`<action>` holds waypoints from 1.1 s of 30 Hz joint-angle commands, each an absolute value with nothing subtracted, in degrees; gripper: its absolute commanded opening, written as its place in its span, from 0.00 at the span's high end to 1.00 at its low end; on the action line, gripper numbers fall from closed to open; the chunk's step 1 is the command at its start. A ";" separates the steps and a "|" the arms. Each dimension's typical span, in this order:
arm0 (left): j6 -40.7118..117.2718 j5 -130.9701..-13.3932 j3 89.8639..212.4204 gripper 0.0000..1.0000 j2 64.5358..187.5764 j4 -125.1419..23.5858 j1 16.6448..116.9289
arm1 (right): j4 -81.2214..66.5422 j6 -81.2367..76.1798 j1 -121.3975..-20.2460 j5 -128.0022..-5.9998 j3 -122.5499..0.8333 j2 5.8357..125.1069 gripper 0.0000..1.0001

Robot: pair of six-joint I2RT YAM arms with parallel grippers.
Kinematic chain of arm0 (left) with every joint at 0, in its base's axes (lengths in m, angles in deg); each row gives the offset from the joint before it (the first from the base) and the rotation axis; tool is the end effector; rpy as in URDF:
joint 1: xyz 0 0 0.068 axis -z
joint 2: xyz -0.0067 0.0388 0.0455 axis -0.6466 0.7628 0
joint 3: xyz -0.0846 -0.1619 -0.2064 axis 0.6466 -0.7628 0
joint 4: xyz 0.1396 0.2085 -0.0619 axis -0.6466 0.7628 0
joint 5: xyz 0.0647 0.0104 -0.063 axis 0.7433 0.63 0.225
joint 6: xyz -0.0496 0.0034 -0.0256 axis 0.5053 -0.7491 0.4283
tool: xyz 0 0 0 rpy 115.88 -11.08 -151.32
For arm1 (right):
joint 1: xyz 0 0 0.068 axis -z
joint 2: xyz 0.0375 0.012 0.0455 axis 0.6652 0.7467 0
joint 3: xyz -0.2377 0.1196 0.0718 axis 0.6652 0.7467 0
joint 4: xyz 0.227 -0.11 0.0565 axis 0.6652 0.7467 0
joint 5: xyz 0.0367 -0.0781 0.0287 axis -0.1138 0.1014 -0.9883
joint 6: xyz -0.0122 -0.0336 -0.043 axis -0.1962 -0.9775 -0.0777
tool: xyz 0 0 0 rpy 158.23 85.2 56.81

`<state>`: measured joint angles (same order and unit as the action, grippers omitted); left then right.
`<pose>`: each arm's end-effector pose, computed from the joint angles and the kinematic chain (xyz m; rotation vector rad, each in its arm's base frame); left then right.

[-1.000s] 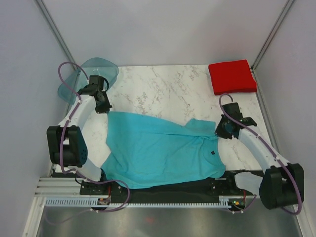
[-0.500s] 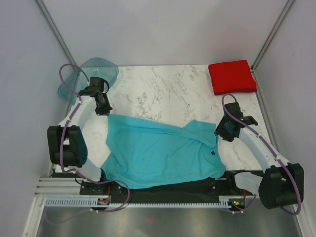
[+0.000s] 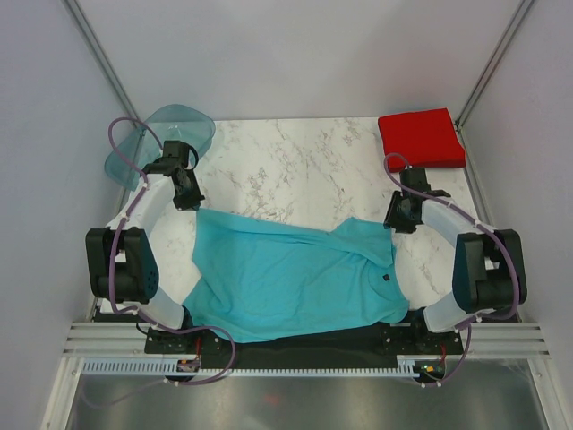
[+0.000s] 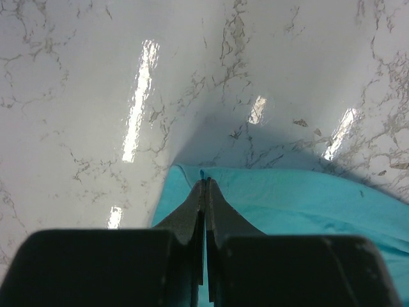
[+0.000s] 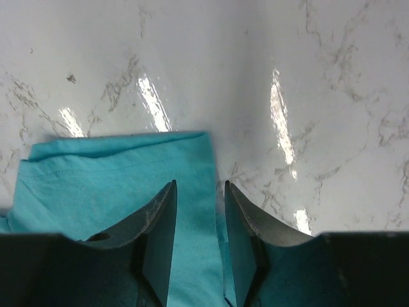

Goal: Fold and stack the t-shirts
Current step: Flatten the tshirt out

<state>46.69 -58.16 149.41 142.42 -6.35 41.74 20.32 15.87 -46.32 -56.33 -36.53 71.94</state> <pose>0.3251 -0.0043 0.2475 -0.4614 2.6318 0.0157 0.2868 0.0212 0.1840 0.4978 2.6505 0.0882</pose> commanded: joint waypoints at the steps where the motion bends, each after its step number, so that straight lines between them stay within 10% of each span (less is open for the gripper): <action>1: 45.07 -58.82 149.29 0.98 141.88 -7.01 41.61 | 15.62 11.93 -45.65 -57.95 -40.06 75.43 0.56; 12: 45.07 -58.65 149.64 0.98 142.23 -7.19 41.61 | 14.30 9.29 -45.03 -59.10 -40.86 81.16 0.61; 20: 46.12 -60.22 152.35 0.98 140.83 -7.28 41.61 | 16.75 8.85 -45.12 -61.73 -44.19 80.99 1.00; 33: 52.10 -54.96 182.22 0.98 126.69 -6.93 41.52 | 23.44 7.36 -44.95 -51.27 -89.36 59.73 1.00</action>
